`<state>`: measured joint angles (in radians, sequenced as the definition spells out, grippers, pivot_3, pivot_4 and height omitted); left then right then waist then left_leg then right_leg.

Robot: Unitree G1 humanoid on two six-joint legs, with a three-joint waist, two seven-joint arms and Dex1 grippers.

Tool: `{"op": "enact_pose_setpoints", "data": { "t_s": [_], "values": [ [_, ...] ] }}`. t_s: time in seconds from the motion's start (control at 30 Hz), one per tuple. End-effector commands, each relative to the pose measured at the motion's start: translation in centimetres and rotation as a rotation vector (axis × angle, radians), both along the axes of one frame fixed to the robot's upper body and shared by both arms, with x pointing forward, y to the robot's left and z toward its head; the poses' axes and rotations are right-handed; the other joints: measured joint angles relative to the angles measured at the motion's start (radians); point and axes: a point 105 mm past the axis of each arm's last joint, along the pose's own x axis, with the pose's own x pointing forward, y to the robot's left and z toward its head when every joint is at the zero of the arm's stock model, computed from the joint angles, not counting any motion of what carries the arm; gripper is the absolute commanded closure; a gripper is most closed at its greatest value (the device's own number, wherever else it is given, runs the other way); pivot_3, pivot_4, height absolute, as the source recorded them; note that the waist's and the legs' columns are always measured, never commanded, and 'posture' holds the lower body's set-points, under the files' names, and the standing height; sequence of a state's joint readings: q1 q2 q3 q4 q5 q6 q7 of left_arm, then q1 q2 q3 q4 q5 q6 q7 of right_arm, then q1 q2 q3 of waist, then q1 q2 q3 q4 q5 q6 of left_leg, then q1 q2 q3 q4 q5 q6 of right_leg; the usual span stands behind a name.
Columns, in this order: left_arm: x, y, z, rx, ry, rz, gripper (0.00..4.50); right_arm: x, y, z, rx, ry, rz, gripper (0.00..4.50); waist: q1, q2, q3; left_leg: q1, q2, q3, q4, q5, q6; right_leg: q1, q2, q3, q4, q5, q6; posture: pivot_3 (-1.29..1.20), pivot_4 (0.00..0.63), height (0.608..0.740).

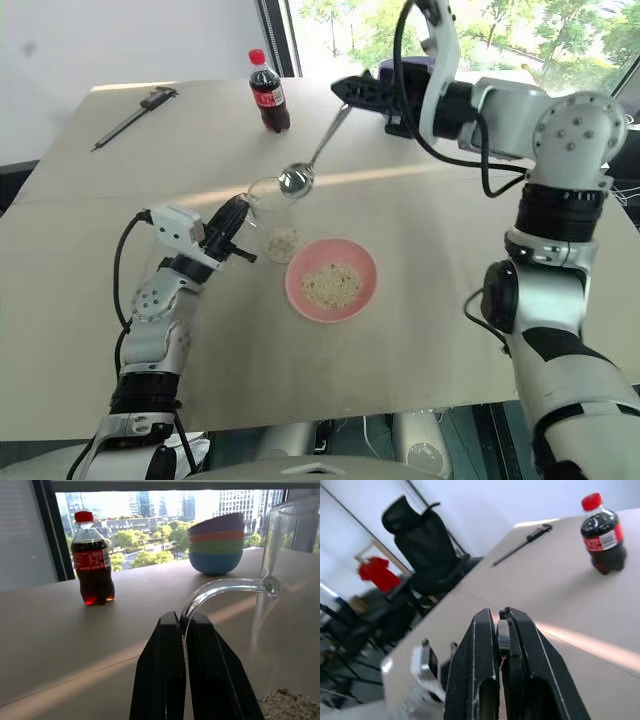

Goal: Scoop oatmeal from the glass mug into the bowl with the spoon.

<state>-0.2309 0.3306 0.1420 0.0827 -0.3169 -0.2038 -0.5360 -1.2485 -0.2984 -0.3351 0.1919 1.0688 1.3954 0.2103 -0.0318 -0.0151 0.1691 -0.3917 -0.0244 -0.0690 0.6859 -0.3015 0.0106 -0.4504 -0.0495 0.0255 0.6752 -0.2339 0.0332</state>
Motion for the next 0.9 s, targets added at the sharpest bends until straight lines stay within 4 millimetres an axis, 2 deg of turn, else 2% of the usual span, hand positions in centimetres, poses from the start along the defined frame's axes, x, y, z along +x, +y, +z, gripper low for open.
{"op": "enact_pose_setpoints", "data": {
  "t_s": [0.03, 0.2, 0.3, 0.43, 0.67, 0.7, 0.77, 0.8, 0.87, 0.9],
  "values": [
    [-0.5, -0.6, 1.2, -0.005, -0.066, 0.001, 4.49, -0.6, 0.8, 1.6, 0.047, -0.011, 0.032, 4.5, 0.0, 0.0, 0.0, 0.0, 0.0, 0.0, 0.0, 0.0, 0.0, 0.0, 0.0, 0.0, 0.0, 0.0, 0.0, 0.0, 0.15, 0.74],
    [-0.5, -0.3, 1.4, -0.003, -0.093, 0.046, 4.49, -0.2, 1.8, -0.2, -0.021, 0.034, 0.031, 4.5, -0.002, 0.0, 0.0, -0.002, -0.001, -0.002, 0.0, 0.0, 0.0, 0.0, 0.0, -0.002, -0.002, 0.0, 0.0, 0.0, 0.15, 0.74],
    [-0.5, 0.1, 1.5, -0.005, -0.11, 0.075, 4.49, 0.1, 2.0, -1.7, -0.112, 0.02, 0.002, 4.5, -0.003, 0.0, 0.0, -0.002, -0.001, -0.002, 0.0, 0.0, 0.0, 0.0, 0.0, -0.004, -0.002, 0.0, 0.0, 0.0, 0.15, 0.74],
    [-0.5, 0.4, 1.6, -0.017, -0.125, 0.099, 4.49, 0.5, 2.9, -2.7, -0.164, -0.014, -0.015, 4.5, -0.006, 0.0, 0.0, -0.002, -0.001, -0.002, 0.001, 0.0, 0.0, 0.0, 0.0, -0.005, -0.001, 0.0, 0.0, 0.0, 0.15, 0.74],
    [-0.7, 0.3, 1.3, -0.022, -0.124, 0.109, 4.49, 0.5, 4.2, -2.6, -0.164, -0.079, 0.018, 4.5, -0.009, 0.0, 0.0, -0.002, -0.001, -0.002, 0.001, 0.0, 0.0, 0.0, 0.001, -0.006, 0.0, 0.0, 0.0, 0.0, 0.15, 0.74],
    [-0.8, 0.4, 1.2, -0.024, -0.124, 0.117, 4.5, 0.5, 4.3, -2.1, -0.139, -0.095, 0.021, 3.78, -0.009, 0.0, 0.0, -0.002, -0.001, -0.002, 0.001, 0.0, 0.0, 0.0, 0.001, -0.007, 0.0, 0.0, 0.0, 0.0, 0.15, 0.74],
    [-0.9, 0.9, 1.1, -0.033, -0.124, 0.144, 4.5, 0.5, 4.4, -0.8, -0.09, -0.14, 0.012, 3.09, -0.009, 0.0, 0.0, -0.002, -0.001, -0.003, 0.001, 0.0, 0.0, 0.0, 0.0, -0.006, 0.0, 0.0, 0.0, 0.0, 0.15, 0.74],
    [-0.9, 1.2, 1.1, -0.035, -0.123, 0.161, 4.5, 0.5, 4.4, 0.0, -0.057, -0.165, 0.005, 2.42, -0.009, 0.0, 0.0, -0.002, -0.001, -0.003, 0.001, 0.0, 0.0, 0.0, 0.001, -0.006, 0.0, 0.0, 0.0, 0.0, 0.15, 0.74],
    [-1.0, 1.6, 1.1, -0.042, -0.119, 0.176, 4.5, 0.5, 4.4, 1.0, -0.007, -0.19, -0.004, 1.69, -0.01, 0.0, 0.0, -0.001, -0.001, -0.003, 0.001, 0.0, 0.0, 0.0, 0.001, -0.006, 0.0, 0.0, 0.0, 0.0, 0.15, 0.74],
    [-1.0, 1.8, 1.0, -0.044, -0.118, 0.181, 4.5, 0.6, 4.4, 1.4, 0.012, -0.2, -0.01, 1.69, -0.009, 0.0, 0.0, -0.002, -0.001, -0.003, 0.001, 0.0, 0.0, 0.0, 0.001, -0.006, 0.0, 0.0, 0.0, 0.0, 0.15, 0.74]
  ]
}}
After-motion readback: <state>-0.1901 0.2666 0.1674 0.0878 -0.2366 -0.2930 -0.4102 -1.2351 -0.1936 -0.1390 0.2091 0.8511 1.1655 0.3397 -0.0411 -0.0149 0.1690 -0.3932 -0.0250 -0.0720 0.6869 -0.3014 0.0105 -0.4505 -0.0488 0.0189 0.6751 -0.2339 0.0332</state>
